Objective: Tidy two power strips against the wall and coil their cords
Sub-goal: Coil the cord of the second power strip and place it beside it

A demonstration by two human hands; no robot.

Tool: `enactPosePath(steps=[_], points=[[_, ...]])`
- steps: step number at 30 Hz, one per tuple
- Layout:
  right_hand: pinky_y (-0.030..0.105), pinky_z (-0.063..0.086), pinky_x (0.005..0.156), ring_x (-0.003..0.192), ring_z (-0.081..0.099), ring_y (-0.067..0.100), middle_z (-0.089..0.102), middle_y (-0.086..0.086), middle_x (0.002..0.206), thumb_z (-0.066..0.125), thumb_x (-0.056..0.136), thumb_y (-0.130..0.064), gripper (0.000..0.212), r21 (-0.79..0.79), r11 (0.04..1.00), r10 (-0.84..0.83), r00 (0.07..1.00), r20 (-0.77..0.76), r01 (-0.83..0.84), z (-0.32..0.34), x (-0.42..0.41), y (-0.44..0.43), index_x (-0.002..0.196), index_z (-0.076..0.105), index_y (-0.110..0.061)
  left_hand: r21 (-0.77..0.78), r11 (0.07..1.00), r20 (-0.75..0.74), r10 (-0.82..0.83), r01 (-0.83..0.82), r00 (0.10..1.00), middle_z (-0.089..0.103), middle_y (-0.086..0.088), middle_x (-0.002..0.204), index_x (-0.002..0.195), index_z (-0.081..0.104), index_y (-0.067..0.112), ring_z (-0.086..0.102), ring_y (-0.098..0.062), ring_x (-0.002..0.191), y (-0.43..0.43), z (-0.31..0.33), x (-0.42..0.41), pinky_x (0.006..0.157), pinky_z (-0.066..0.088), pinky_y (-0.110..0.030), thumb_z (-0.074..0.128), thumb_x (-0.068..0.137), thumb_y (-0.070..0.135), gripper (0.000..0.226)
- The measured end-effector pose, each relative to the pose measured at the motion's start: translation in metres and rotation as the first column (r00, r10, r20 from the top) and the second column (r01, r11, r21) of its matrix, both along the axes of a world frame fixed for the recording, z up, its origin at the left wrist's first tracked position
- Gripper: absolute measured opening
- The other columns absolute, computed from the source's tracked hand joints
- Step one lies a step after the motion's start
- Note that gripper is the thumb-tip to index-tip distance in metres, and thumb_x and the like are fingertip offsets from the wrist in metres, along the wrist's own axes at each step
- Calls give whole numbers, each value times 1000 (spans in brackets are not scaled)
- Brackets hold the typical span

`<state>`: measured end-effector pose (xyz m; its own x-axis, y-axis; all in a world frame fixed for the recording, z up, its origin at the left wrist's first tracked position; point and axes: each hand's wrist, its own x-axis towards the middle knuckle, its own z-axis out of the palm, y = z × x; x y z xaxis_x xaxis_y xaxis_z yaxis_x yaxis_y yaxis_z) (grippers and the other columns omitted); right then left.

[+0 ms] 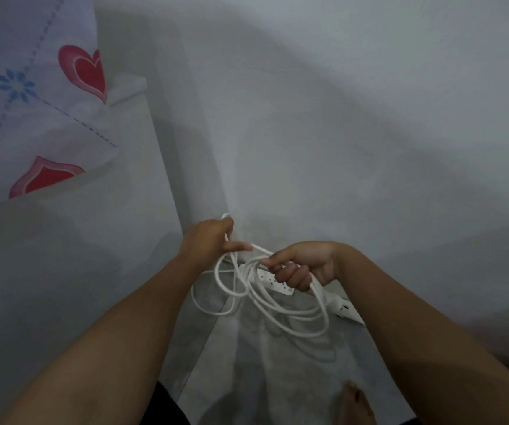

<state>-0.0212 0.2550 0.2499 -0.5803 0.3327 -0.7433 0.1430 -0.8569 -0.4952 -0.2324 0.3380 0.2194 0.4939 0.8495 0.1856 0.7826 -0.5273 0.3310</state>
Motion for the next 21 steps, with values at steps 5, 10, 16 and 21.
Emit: enactPosePath(steps=[5, 10, 16, 21], points=[[14, 11, 29, 31, 13, 4, 18, -8, 48, 53, 90, -29, 34, 10, 988, -148, 971, -187, 152, 14, 37, -9, 59, 44, -16, 107, 922, 253, 336, -371, 907, 66, -12, 62, 71, 48, 16, 67, -31, 64, 9, 0, -27, 70, 46, -34, 61, 79, 59, 45], [16, 11, 33, 30, 13, 3, 28, -5, 47, 51, 94, -24, 31, 0, 893, -339, 669, -661, 451, 54, 60, -2, 68, 46, -10, -214, 873, -107, 426, -439, 898, 69, -14, 90, 66, 46, 20, 65, -30, 88, 16, -36, -52, 77, 44, -34, 42, 82, 73, 55], [15, 20, 34, 30, 26, 3, 28, -8, 42, 42, 99, -35, 39, 137, 386, -731, 393, -558, 912, 69, 26, 17, 64, 38, -19, -363, 901, -120, 209, -239, 971, 66, -17, 94, 86, 48, 15, 64, -31, 91, 13, -33, -10, 79, 48, -38, 51, 85, 62, 47], [23, 32, 41, 37, 34, 7, 36, -5, 49, 66, 83, -50, 41, 808, 104, -906, 390, -164, 580, 35, -14, 29, 73, 38, -22, -455, 890, -3, 29, -27, 1000, 66, -17, 103, 95, 51, 12, 61, -30, 98, -5, -19, 26, 81, 42, -33, 36, 98, 48, 39]])
